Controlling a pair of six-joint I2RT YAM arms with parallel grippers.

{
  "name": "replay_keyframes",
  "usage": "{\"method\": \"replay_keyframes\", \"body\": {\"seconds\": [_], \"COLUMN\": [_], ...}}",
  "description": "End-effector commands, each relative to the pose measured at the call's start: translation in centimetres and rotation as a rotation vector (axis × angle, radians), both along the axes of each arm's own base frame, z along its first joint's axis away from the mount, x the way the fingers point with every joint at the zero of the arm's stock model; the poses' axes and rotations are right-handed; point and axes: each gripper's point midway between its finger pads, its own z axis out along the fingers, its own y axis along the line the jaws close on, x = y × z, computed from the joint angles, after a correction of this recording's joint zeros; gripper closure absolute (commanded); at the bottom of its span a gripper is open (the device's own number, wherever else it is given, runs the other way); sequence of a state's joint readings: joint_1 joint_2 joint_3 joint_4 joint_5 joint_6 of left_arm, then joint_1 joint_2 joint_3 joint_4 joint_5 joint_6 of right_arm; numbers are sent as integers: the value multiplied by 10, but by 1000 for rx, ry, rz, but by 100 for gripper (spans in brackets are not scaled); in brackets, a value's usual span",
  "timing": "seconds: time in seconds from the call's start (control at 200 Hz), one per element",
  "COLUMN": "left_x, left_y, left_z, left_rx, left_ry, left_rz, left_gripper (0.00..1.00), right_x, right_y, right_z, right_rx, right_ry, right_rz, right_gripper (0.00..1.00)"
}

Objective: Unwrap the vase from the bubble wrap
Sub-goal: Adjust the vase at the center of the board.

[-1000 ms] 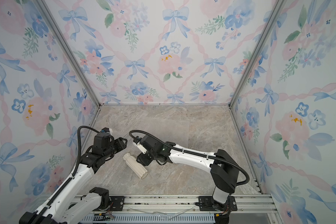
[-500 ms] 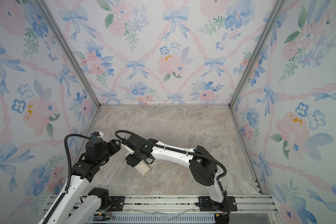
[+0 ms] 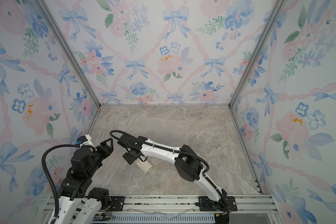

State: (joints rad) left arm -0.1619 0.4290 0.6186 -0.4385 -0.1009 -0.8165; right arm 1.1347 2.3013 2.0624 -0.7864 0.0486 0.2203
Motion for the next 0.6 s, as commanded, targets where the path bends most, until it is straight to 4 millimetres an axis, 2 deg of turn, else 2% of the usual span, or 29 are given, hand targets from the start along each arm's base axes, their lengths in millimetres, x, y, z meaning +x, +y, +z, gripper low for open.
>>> {"method": "replay_keyframes", "body": {"seconds": [0.0, 0.275, 0.595], "left_x": [-3, -4, -7], "left_y": [5, 4, 6], "left_z": [5, 9, 16], "left_rx": [12, 14, 14], "left_ry": [-1, -16, -42], "left_rz": [20, 11, 18], "left_gripper": [36, 36, 35], "right_x": [15, 39, 48], "right_y": [-7, -4, -11], "right_z": [-6, -25, -39], "right_rx": [-87, -176, -199], "right_ry": [-41, -81, -60], "right_rz": [-22, -49, -71], "right_gripper": [32, 32, 32]}}
